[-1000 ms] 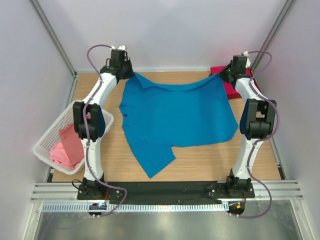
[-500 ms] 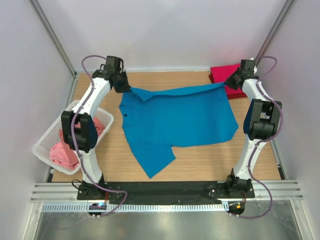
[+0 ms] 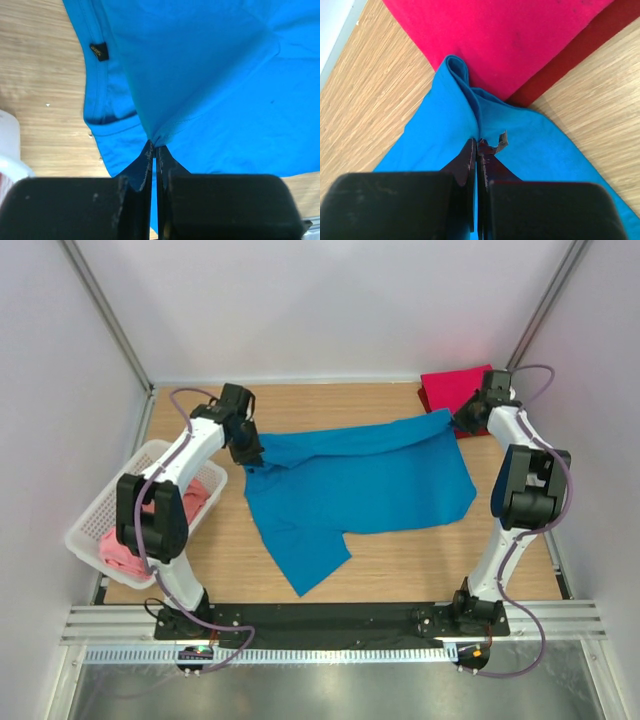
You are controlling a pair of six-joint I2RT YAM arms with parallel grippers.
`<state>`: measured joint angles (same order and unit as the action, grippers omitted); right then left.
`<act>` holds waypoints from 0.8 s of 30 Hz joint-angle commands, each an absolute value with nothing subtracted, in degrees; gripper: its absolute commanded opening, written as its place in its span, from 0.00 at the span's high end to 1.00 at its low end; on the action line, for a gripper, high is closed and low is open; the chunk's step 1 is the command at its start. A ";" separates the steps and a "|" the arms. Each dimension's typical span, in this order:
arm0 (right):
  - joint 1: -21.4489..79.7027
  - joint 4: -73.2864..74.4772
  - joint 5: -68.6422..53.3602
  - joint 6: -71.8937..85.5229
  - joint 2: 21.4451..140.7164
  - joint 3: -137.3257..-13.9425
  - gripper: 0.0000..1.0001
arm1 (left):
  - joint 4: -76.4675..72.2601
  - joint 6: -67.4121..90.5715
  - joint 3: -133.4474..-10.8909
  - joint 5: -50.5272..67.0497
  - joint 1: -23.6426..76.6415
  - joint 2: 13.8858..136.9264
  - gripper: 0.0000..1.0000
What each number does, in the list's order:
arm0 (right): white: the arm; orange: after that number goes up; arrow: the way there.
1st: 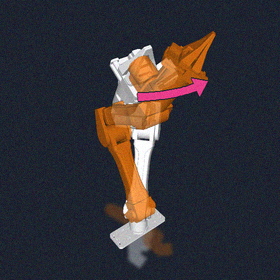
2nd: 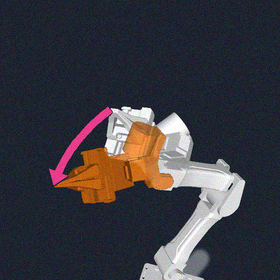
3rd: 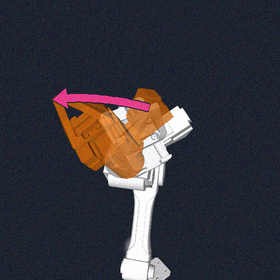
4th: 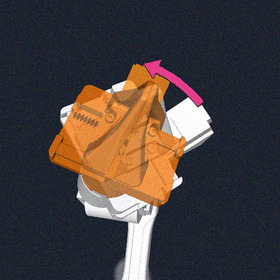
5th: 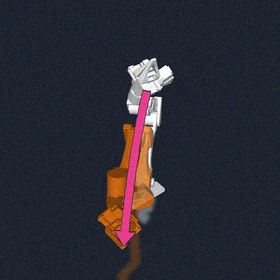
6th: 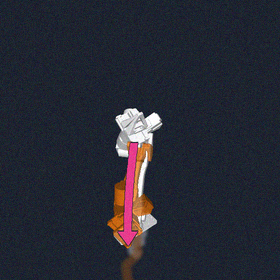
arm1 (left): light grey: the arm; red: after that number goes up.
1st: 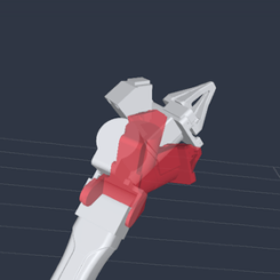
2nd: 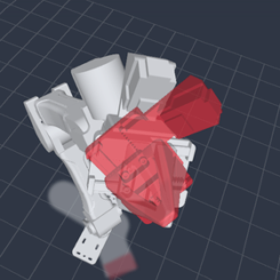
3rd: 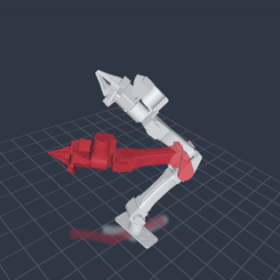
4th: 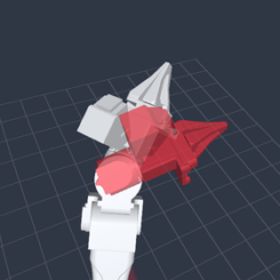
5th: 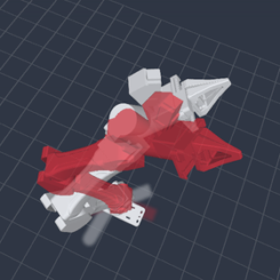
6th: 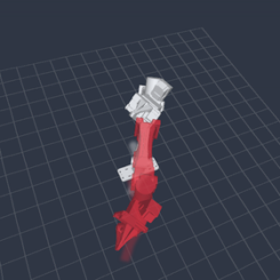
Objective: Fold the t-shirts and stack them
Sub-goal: Fold the tshirt
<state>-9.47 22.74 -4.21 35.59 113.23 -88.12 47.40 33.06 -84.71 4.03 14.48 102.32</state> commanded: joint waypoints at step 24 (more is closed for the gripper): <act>-11.16 23.47 -1.32 35.24 110.65 -82.62 0.99 | 53.53 33.93 -79.37 1.84 17.23 100.46 1.00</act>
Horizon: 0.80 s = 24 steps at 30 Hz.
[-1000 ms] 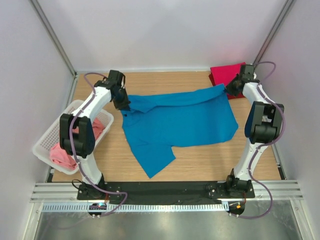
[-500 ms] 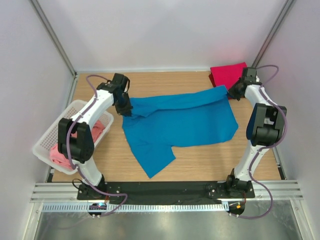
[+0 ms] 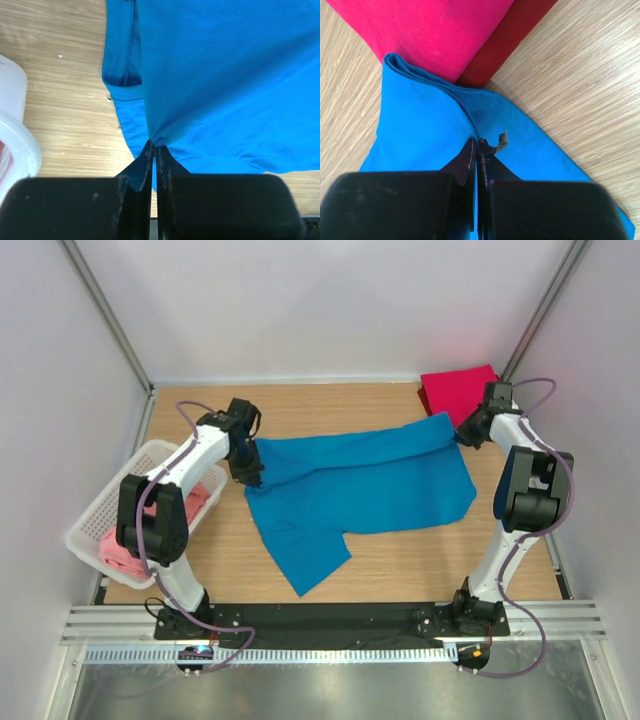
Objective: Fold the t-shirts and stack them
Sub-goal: Fold the tshirt
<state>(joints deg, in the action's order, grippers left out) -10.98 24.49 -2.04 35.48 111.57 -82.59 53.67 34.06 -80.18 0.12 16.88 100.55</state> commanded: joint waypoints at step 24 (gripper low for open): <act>-11.16 54.67 14.33 38.15 98.35 -79.02 0.45 | 58.36 33.93 -78.15 10.19 21.35 89.57 0.49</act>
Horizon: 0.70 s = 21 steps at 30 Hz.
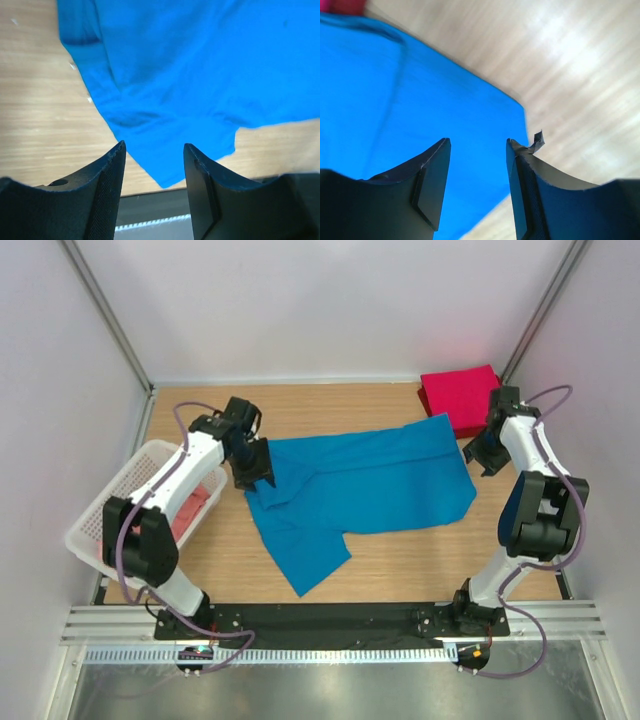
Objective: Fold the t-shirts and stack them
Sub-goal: Fold the tshirt
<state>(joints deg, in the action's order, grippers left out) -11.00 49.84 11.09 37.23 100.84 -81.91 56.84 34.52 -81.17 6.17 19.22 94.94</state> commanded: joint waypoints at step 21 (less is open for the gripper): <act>-11.34 43.68 18.89 40.69 97.91 -63.63 0.76 | 41.22 40.78 -46.15 17.05 35.42 78.40 0.49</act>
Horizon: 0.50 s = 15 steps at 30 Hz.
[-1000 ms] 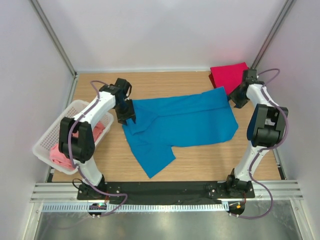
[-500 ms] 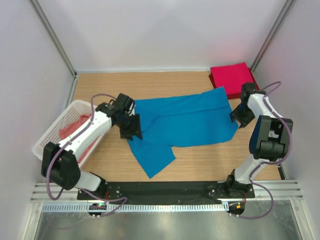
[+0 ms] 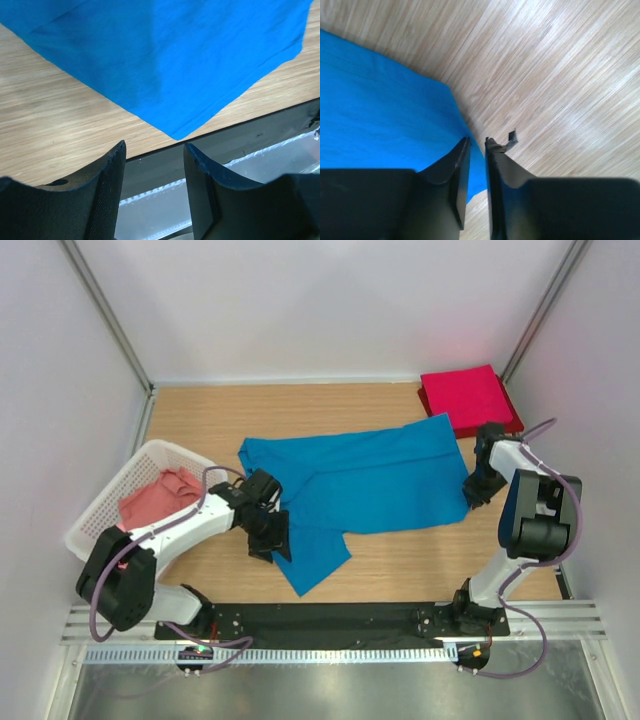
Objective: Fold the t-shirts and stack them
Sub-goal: Fold the tshirt
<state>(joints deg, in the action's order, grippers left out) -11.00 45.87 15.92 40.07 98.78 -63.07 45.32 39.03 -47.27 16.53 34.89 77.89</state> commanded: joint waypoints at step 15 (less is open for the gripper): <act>-11.34 52.22 19.36 41.66 92.28 -66.36 0.82 | 41.40 43.77 -43.86 9.84 35.51 84.81 0.50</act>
<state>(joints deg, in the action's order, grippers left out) -11.11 53.82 22.09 40.64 91.22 -68.16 42.63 42.17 -43.31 11.40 35.29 84.82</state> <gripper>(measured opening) 0.153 0.500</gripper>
